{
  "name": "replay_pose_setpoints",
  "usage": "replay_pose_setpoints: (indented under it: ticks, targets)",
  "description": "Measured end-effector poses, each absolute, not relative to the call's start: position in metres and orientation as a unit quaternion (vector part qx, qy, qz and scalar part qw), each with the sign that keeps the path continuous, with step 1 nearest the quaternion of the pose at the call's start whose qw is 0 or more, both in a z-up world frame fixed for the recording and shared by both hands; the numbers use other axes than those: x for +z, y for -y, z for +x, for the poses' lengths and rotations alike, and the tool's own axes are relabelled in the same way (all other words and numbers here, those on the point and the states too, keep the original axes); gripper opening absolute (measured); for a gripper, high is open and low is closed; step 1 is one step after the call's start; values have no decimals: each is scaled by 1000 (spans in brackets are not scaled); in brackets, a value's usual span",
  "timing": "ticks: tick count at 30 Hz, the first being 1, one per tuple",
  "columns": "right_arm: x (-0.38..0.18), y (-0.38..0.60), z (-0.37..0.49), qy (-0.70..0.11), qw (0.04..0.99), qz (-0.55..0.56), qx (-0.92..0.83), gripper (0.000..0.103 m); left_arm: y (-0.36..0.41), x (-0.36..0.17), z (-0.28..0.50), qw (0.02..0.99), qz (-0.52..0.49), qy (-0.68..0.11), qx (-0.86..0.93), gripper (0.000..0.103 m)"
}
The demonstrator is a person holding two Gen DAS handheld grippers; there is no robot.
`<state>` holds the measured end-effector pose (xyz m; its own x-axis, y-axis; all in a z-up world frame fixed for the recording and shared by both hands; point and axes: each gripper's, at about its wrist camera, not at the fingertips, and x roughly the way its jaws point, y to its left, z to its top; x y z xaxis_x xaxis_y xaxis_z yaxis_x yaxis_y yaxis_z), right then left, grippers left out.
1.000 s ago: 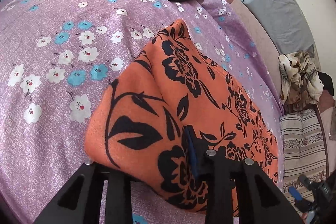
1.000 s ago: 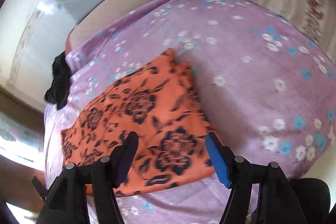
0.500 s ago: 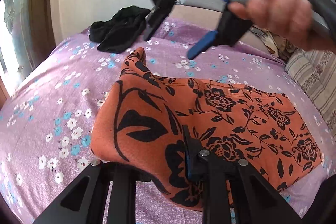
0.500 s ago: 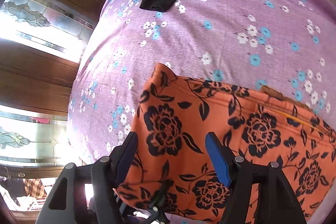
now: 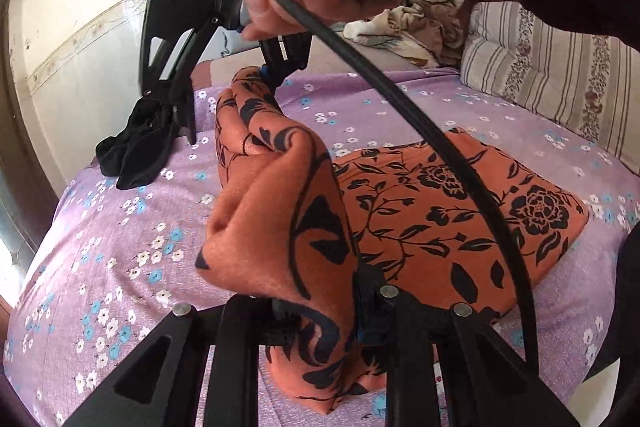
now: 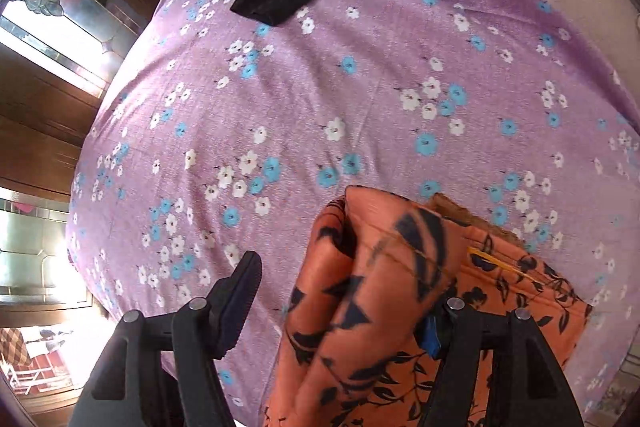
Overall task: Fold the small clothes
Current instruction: 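Hold the folded blouse with the left tool while the right tool presses its end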
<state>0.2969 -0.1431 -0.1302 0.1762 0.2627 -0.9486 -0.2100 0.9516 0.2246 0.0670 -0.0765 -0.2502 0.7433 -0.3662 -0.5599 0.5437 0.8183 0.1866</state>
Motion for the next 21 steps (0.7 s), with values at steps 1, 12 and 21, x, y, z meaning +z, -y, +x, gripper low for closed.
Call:
replay_pose_setpoints:
  ticks: [1, 12, 21]
  targets:
    - [-127, 152, 291, -613, 775, 18, 155, 35, 80, -252, 65, 916, 179, -258, -249, 22]
    - [-153, 319, 207, -512, 831, 163, 143, 15, 128, -233, 48, 873, 164, -280, -365, 22]
    - [-208, 453, 201, -494, 822, 270, 83, 14, 221, -241, 75, 800, 89, -341, -486, 22]
